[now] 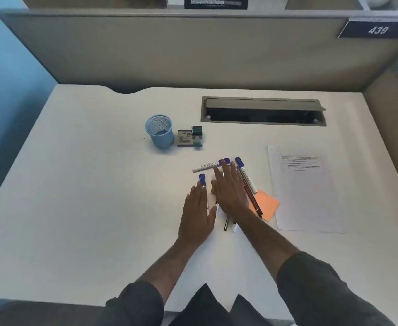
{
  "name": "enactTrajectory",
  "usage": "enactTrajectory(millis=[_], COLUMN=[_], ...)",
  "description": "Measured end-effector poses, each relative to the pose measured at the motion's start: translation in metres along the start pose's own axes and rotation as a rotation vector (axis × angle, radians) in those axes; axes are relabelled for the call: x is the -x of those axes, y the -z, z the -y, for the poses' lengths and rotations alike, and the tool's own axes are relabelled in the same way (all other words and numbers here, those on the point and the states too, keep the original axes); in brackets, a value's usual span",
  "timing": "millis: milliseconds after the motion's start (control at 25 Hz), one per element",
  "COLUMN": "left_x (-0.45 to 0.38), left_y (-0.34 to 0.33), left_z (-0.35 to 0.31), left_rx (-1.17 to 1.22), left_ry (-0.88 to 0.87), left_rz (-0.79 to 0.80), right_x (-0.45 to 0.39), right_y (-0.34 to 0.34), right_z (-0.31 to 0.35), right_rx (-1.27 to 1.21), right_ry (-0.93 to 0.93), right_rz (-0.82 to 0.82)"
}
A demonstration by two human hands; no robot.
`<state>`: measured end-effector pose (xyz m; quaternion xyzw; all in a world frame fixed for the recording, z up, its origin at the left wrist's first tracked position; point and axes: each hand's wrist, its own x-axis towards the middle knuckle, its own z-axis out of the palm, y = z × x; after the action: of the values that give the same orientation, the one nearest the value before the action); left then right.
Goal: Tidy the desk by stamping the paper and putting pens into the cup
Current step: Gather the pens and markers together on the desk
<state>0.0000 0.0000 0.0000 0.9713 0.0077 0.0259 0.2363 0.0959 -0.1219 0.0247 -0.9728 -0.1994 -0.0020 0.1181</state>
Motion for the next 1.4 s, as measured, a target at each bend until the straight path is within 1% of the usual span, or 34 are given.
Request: enactTrajectory(millis=[80,160,360,480,600,720,1040,1240,1400], left_x=[0.005,0.01,0.002,0.004,0.008,0.015,0.036,0.036,0.035], left_y=[-0.003,-0.01,-0.014,-0.012,-0.004,0.007,0.038,0.061,0.075], left_z=[-0.005,-0.007,0.001,0.015,0.033,0.051,0.105,0.147,0.185], left_rx=[-0.013,-0.072,-0.101,-0.096,-0.091,-0.087,-0.094,-0.099,-0.151], left_ry=[0.052,0.053,0.041,-0.005,-0.002,0.007,0.11,0.188,0.219], left_rz=[0.022,0.051,0.115,0.09,0.093,0.068,0.015,-0.041,-0.051], right_x=[0.0,0.004,0.004,0.004,0.003,0.0,-0.016,-0.046,-0.072], right_y=[-0.005,-0.017,-0.026,-0.028,-0.037,-0.044,-0.063,-0.081,-0.089], right_z=[-0.001,-0.002,0.008,0.022,0.041,0.061,0.135,0.186,0.222], right_rx=[0.004,0.028,-0.046,-0.104,-0.111,-0.107,-0.183,-0.196,-0.239], right_ry=[-0.074,-0.065,-0.085,-0.112,-0.109,-0.118,-0.071,0.029,0.113], right_rz=[0.062,0.084,0.08,0.072,0.035,0.035,0.045,0.069,0.094])
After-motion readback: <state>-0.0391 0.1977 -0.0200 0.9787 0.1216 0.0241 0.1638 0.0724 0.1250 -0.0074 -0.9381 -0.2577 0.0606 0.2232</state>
